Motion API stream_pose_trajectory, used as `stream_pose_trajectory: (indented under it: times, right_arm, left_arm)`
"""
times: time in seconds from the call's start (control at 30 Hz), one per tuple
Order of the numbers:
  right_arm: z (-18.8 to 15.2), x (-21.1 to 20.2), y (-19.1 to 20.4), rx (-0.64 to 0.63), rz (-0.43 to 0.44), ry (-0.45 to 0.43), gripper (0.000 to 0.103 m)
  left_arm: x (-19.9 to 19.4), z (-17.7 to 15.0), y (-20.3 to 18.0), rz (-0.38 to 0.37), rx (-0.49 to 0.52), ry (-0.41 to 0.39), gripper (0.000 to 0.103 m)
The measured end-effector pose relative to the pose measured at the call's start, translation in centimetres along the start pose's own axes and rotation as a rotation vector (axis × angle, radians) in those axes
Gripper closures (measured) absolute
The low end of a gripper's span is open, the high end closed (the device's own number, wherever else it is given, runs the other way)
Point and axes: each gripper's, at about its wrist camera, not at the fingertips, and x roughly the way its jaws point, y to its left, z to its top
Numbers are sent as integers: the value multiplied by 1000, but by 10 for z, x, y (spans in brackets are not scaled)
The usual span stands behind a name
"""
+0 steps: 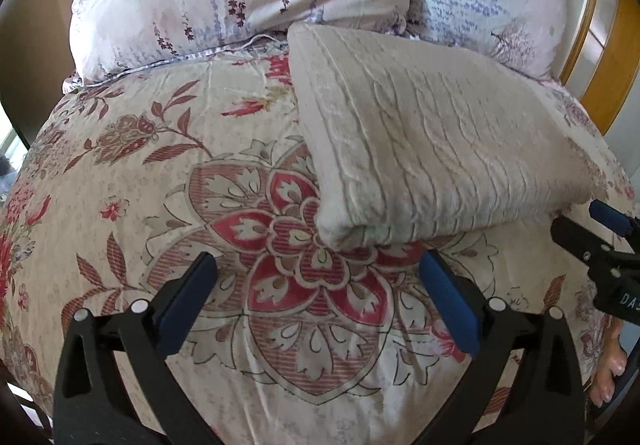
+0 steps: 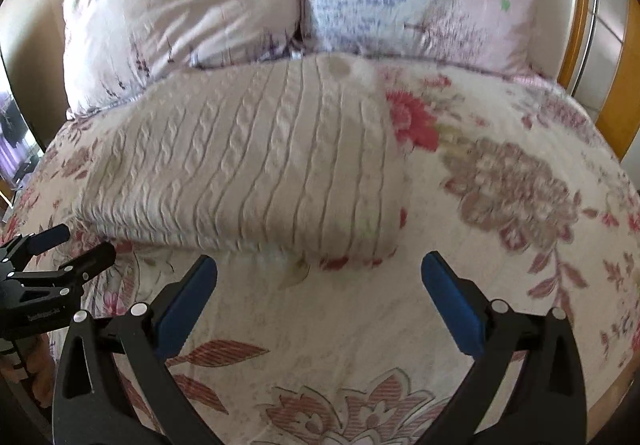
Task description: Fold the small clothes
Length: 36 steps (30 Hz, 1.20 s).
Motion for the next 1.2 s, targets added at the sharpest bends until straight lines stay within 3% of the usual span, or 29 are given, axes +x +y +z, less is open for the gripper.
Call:
stream_pose_trajectory:
  times: [0.43, 1.2]
  right_arm:
    - [-6, 11, 6, -17, -46, 51, 1]
    - [-7, 11, 5, -16, -47, 47, 1]
  left_arm:
    - [4, 0, -10, 27, 36, 15, 2]
    - [5, 0, -10, 21, 35, 12, 2]
